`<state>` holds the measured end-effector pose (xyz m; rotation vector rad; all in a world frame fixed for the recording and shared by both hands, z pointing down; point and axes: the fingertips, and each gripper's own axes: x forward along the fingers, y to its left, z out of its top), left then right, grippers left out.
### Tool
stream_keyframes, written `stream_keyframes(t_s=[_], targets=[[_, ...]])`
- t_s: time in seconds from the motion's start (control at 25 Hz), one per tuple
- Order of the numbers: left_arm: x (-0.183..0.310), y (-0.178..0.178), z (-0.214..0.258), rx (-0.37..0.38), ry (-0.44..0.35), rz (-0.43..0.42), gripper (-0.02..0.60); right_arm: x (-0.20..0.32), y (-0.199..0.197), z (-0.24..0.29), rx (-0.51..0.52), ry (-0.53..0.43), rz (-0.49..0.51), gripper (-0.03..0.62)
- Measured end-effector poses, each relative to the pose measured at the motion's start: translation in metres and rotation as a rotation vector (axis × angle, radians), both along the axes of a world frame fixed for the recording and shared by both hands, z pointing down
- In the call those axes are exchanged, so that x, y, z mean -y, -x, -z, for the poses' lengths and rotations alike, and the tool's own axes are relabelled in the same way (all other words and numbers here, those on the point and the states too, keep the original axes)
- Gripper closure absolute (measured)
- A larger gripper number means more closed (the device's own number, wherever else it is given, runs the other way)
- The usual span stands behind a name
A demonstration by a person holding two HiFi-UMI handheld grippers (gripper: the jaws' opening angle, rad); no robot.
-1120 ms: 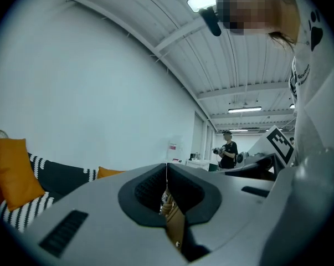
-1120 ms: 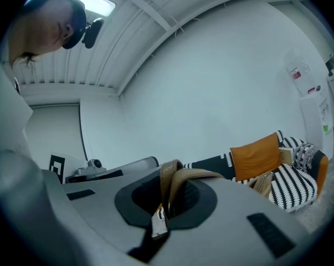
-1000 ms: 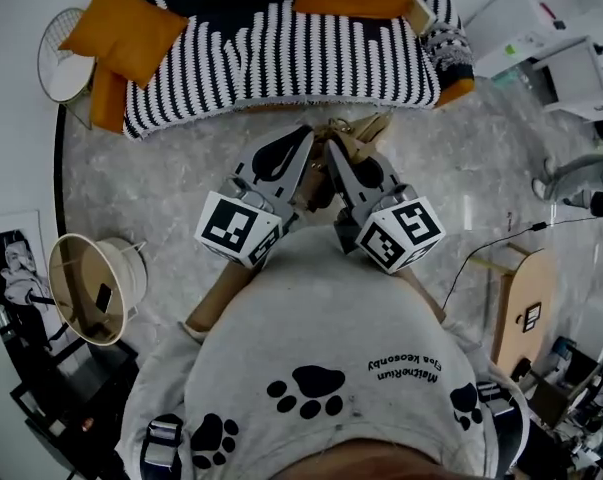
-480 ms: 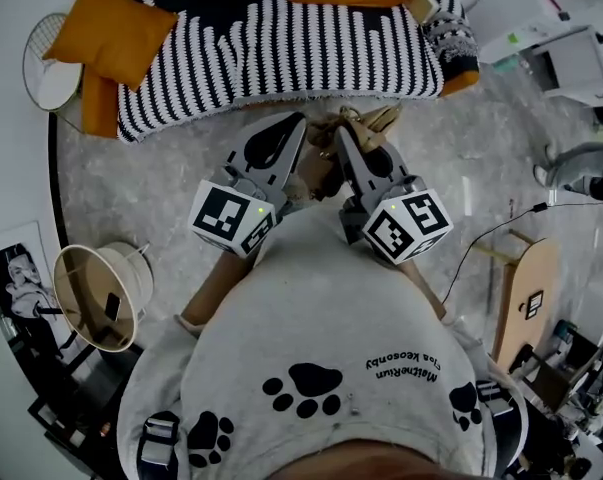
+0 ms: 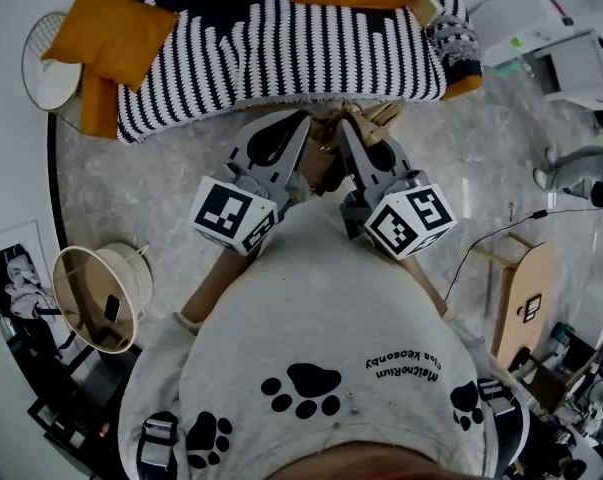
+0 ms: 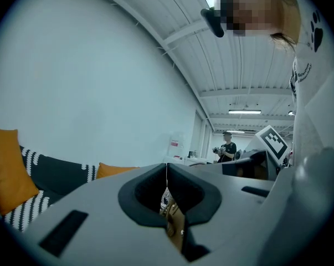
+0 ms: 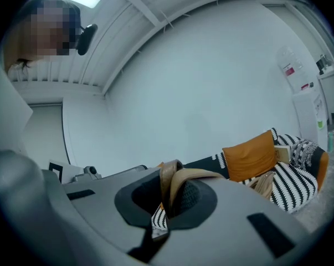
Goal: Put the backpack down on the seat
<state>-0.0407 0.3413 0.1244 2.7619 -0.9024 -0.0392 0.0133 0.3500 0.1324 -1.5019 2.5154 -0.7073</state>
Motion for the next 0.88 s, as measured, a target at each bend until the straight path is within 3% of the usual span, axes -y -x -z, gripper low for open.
stream_keyframes(t_s=[0.36, 0.88], targets=[[0.069, -0.002, -0.006, -0.009, 0.007, 0.043, 0.561, 0.068, 0.002, -0.005, 0.006, 0.006, 0.057, 0.562], [0.213, -0.015, 0.002, -0.025, 0.018, 0.143, 0.561, 0.213, -0.012, -0.001, 0.005, 0.035, 0.166, 0.56]])
